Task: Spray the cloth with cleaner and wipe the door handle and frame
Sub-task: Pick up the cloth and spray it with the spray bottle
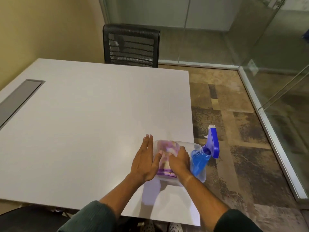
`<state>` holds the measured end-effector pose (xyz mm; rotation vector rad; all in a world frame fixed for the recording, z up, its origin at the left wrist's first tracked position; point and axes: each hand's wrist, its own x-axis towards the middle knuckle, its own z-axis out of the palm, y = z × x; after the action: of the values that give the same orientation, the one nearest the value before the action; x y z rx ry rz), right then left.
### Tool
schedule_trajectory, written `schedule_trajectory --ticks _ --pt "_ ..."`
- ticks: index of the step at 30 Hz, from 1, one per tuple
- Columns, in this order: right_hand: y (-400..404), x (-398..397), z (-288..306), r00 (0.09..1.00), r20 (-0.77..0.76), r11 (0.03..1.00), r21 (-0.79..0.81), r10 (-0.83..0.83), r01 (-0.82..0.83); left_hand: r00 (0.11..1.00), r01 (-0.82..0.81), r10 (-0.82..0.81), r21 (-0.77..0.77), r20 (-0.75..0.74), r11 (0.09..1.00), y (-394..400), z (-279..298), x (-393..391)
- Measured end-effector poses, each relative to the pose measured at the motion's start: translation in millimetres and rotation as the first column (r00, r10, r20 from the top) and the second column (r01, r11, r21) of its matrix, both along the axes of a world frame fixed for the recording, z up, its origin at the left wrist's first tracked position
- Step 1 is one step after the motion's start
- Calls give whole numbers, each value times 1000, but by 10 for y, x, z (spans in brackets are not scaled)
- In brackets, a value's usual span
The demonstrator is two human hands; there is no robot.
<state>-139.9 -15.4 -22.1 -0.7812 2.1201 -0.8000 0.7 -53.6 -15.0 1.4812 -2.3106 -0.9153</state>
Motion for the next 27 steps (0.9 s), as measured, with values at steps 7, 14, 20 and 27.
schedule_trajectory --ticks 7,14,20,27 --pt "11 24 521 947 319 941 -302 -48 150 918 -35 70 97 -389 995 -85 683 -143" --pt "-31 19 896 735 678 908 -302 -10 291 786 74 -38 33 -617 997 -25 1128 -138" --pt "11 82 1088 579 809 889 -335 101 313 773 35 -122 -151 -623 988 112 1388 -222" --pt "-14 136 1209 662 740 904 -357 120 236 780 -40 -65 -153 -622 987 129 1455 -294"
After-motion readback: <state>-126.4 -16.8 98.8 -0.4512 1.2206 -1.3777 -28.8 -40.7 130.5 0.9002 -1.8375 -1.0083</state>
